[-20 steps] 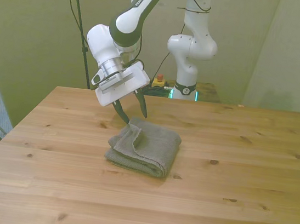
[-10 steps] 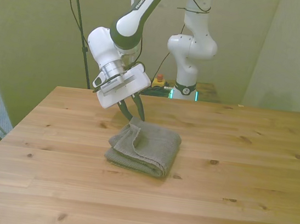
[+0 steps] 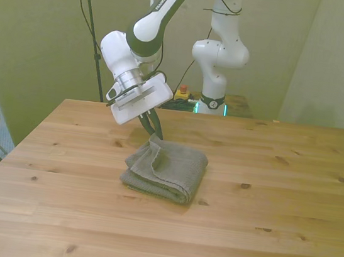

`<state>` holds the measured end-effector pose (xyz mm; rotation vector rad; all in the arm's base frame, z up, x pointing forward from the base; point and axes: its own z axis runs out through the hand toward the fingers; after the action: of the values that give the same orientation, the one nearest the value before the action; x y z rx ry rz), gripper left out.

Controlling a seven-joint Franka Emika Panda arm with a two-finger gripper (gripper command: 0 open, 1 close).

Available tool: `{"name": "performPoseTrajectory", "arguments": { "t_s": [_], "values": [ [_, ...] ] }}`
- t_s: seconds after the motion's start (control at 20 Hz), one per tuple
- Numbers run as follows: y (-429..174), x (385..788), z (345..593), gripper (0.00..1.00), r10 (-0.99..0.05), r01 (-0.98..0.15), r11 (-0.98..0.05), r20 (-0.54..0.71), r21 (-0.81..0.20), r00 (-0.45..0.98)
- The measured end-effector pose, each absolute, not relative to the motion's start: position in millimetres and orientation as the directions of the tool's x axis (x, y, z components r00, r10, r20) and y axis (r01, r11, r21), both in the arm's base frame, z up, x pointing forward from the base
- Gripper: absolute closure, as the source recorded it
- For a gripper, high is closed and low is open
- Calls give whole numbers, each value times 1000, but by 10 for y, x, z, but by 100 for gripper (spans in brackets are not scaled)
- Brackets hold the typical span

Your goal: Unfold the towel

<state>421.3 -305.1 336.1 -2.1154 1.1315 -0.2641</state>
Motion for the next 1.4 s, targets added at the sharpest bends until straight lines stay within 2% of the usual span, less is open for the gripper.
{"name": "performPoseTrajectory", "arguments": {
  "t_s": [0.15, 0.35, 0.7, 1.1, 1.2, 1.4],
  "values": [
    [-2998, 4276, 3501, 100, -782, -621, -380, -120, -686, 611],
    [-2759, 4476, 3832, 100, -755, -567, -422, -73, -707, 652],
    [-2077, 4949, 4255, 100, -705, -504, -486, -21, -714, 709],
    [-1293, 5178, 4733, 100, -628, -422, -601, 75, -679, 774],
    [-1097, 5170, 4795, 100, -606, -402, -626, 92, -668, 790],
    [-788, 5078, 4708, 100, -569, -383, -651, 87, -656, 818]
  ]
}}
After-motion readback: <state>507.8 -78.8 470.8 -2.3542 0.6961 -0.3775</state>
